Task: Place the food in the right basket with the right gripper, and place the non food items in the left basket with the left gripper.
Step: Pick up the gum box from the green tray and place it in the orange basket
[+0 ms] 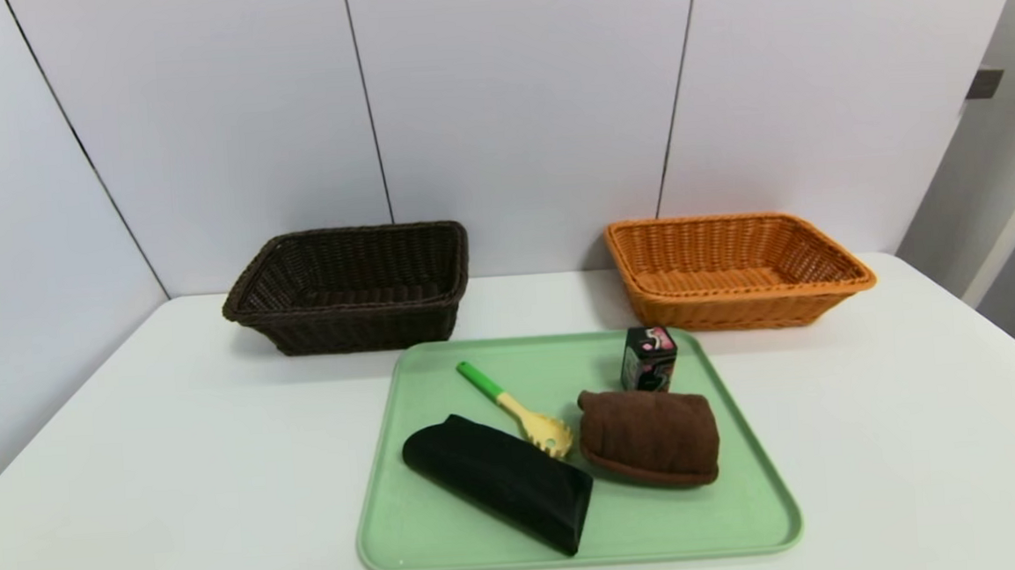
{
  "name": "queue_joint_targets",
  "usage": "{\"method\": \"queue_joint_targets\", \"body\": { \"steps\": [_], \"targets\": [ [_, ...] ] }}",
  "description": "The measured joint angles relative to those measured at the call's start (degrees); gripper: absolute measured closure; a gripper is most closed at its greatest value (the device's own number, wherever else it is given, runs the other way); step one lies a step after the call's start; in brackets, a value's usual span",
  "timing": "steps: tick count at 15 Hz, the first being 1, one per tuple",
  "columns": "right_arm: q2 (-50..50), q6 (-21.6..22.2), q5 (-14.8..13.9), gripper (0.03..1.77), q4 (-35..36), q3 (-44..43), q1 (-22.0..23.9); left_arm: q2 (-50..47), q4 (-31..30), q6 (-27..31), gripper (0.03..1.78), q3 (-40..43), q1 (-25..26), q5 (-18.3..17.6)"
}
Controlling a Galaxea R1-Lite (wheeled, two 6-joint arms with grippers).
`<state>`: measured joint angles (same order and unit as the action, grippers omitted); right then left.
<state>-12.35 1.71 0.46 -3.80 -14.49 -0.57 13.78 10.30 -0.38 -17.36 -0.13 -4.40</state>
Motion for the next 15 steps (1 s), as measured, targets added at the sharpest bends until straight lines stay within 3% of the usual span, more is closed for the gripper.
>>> {"method": "queue_joint_targets", "body": {
  "steps": [6, 11, 15],
  "targets": [
    [-23.6, 0.1, -0.1, 0.1, -0.7, -13.1, -0.2, 25.1, 0.3, -1.8, 0.12, -12.9, 0.2, 2.1],
    [-38.9, 2.4, 0.4, 0.1, -9.4, -26.0, -0.1, 40.1, 1.2, -3.1, 0.12, -24.9, -0.1, -1.4],
    [-47.5, 3.9, 0.5, 0.1, -17.2, -36.6, -2.6, 47.1, 12.8, -3.3, 0.12, -36.8, -3.5, -1.7]
  ]
}}
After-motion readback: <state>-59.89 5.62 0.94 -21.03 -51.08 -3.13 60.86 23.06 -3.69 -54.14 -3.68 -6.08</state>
